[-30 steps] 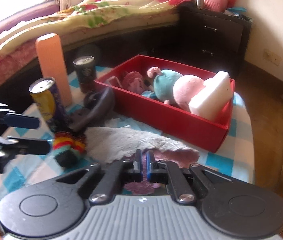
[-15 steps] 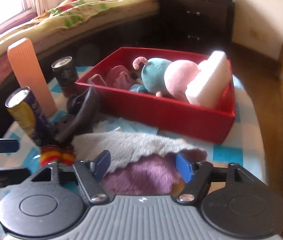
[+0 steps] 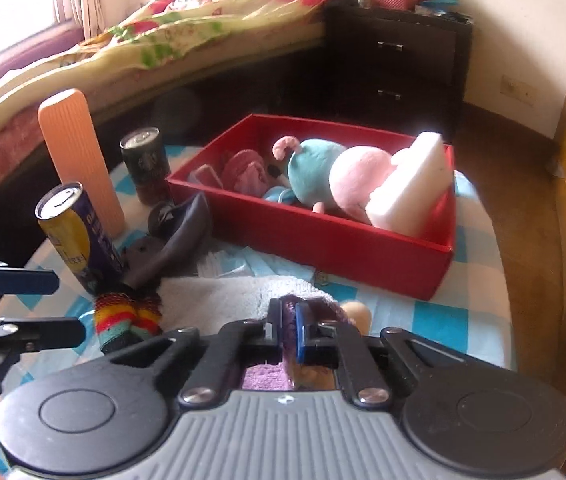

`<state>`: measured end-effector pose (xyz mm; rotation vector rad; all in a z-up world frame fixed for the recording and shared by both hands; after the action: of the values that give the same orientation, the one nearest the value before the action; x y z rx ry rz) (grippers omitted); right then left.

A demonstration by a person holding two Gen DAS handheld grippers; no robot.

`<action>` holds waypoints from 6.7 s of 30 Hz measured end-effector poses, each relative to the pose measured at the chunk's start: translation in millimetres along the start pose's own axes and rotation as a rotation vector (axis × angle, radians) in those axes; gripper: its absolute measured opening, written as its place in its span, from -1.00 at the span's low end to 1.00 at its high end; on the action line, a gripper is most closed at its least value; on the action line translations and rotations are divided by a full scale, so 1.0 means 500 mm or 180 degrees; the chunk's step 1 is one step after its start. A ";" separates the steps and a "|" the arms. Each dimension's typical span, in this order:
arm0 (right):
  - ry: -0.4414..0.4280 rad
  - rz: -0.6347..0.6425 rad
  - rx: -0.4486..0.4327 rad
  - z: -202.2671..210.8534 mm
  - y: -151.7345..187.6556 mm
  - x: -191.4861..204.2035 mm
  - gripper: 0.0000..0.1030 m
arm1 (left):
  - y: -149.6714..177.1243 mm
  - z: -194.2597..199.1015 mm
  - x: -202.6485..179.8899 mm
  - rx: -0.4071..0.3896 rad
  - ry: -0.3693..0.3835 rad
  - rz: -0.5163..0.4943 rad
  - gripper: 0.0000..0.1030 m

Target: Organize soft objects

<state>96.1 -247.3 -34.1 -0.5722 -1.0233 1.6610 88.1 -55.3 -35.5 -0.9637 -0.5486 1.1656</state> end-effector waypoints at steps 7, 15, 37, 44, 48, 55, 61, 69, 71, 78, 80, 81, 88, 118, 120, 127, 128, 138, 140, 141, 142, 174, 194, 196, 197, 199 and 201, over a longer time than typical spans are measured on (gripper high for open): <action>-0.0088 -0.0133 -0.0051 0.058 0.005 -0.009 -1.00 | -0.010 -0.014 -0.009 -0.0007 0.0034 0.0007 0.19; -0.0226 -0.0258 -0.0173 0.125 0.006 -0.004 -1.00 | -0.039 -0.106 -0.004 -0.0135 -0.0278 -0.0075 0.18; -0.0489 -0.0419 -0.0212 0.138 -0.007 0.002 -1.00 | 0.008 -0.246 0.042 0.0326 -0.0700 0.0062 -0.98; -0.0475 -0.0390 -0.0246 0.138 -0.015 0.010 -1.00 | -0.019 -0.191 0.015 0.0172 -0.0534 0.0126 -1.00; -0.0443 -0.0386 -0.0269 0.138 -0.018 0.012 -1.00 | -0.030 -0.156 -0.006 0.0125 -0.0360 0.0195 -1.00; -0.0388 -0.0359 -0.0278 0.130 -0.021 0.020 -1.00 | -0.054 -0.104 -0.039 -0.0039 -0.0155 0.0210 -1.00; -0.0363 -0.0333 -0.0341 0.126 -0.035 0.025 -1.00 | -0.068 -0.083 -0.040 -0.0116 -0.0092 0.0244 -1.00; -0.0309 -0.0375 -0.0581 0.135 -0.073 0.021 -1.00 | -0.097 -0.056 -0.043 -0.0267 -0.0060 0.0252 -1.00; -0.0298 -0.0396 -0.0617 0.137 -0.079 0.018 -1.00 | -0.104 -0.050 -0.044 -0.0305 -0.0052 0.0256 -1.00; -0.0262 -0.0417 -0.0728 0.136 -0.102 0.017 -1.00 | -0.132 -0.037 -0.045 -0.0435 -0.0028 0.0290 -1.00; -0.0258 -0.0425 -0.0779 0.138 -0.112 0.017 -1.00 | -0.141 -0.035 -0.047 -0.0474 -0.0016 0.0292 -1.00; -0.0254 -0.0428 -0.0804 0.138 -0.118 0.016 -1.00 | -0.145 -0.035 -0.048 -0.0490 -0.0014 0.0295 -1.00; -0.0231 -0.0462 -0.0963 0.140 -0.151 0.012 -1.00 | -0.173 -0.037 -0.057 -0.0599 0.0045 0.0316 -1.00; -0.0311 -0.0631 -0.1013 0.143 -0.174 -0.007 -1.00 | -0.208 -0.029 -0.052 -0.0715 0.0099 0.0261 -1.00; -0.0324 -0.0627 -0.1037 0.140 -0.179 -0.003 -1.00 | -0.187 -0.034 -0.054 -0.0537 0.0144 0.0113 -0.83; -0.0367 -0.0592 -0.0843 0.119 -0.149 0.013 -1.00 | -0.007 -0.135 -0.032 0.0218 -0.0131 -0.0270 -0.09; -0.0382 -0.0577 -0.0840 0.121 -0.148 0.017 -1.00 | 0.003 -0.148 -0.028 0.0232 -0.0170 -0.0295 -0.03; -0.0386 -0.0550 -0.0786 0.113 -0.141 0.016 -1.00 | 0.053 -0.192 -0.020 0.0534 -0.0088 -0.0172 -0.81; -0.0368 -0.0587 -0.0822 0.118 -0.146 0.010 -1.00 | 0.017 -0.165 -0.018 0.0361 -0.0044 -0.0048 -0.81; -0.0362 -0.0592 -0.0847 0.122 -0.148 0.009 -1.00 | -0.003 -0.150 -0.017 0.0262 -0.0019 0.0000 -0.82; -0.0360 -0.0594 -0.0881 0.127 -0.152 0.009 -1.00 | -0.023 -0.136 -0.017 0.0160 -0.0013 0.0036 -0.82; -0.0145 0.0125 0.0237 -0.063 -0.013 0.023 -0.84 | -0.099 -0.053 -0.007 -0.0134 0.0138 0.0122 -0.78; -0.0585 0.0074 0.0559 -0.127 0.000 -0.001 -0.11 | -0.092 -0.060 0.004 -0.0084 0.0123 0.0099 -0.71; -0.0561 0.0051 0.0550 -0.126 0.000 -0.001 -0.59 | -0.090 -0.061 0.005 -0.0075 0.0113 0.0096 -0.71; -0.0559 0.0013 0.0527 -0.121 -0.003 -0.001 -0.76 | -0.092 -0.059 0.004 -0.0084 0.0124 0.0107 -0.71; -0.0561 -0.0098 0.0421 -0.100 -0.019 -0.006 -0.93 | -0.096 -0.052 0.004 -0.0114 0.0135 0.0108 -0.70; -0.0656 -0.0192 0.0274 -0.067 -0.046 -0.006 -0.93 | -0.100 -0.048 0.005 -0.0142 0.0132 0.0122 -0.70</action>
<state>135.5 -236.8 -32.6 -0.3151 -1.0994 1.7269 133.4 -65.4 -5.1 -1.0384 -0.5268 1.1692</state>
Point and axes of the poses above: each gripper's, at about its wrist camera, not at the fingertips, and z roughly against the way its jaws point, x to its left, y to its underside, the point moved 8 cm from there along -z, roughly the way its jaws point, and after that the axes turned 14 degrees about -x, right-handed, at the moved point
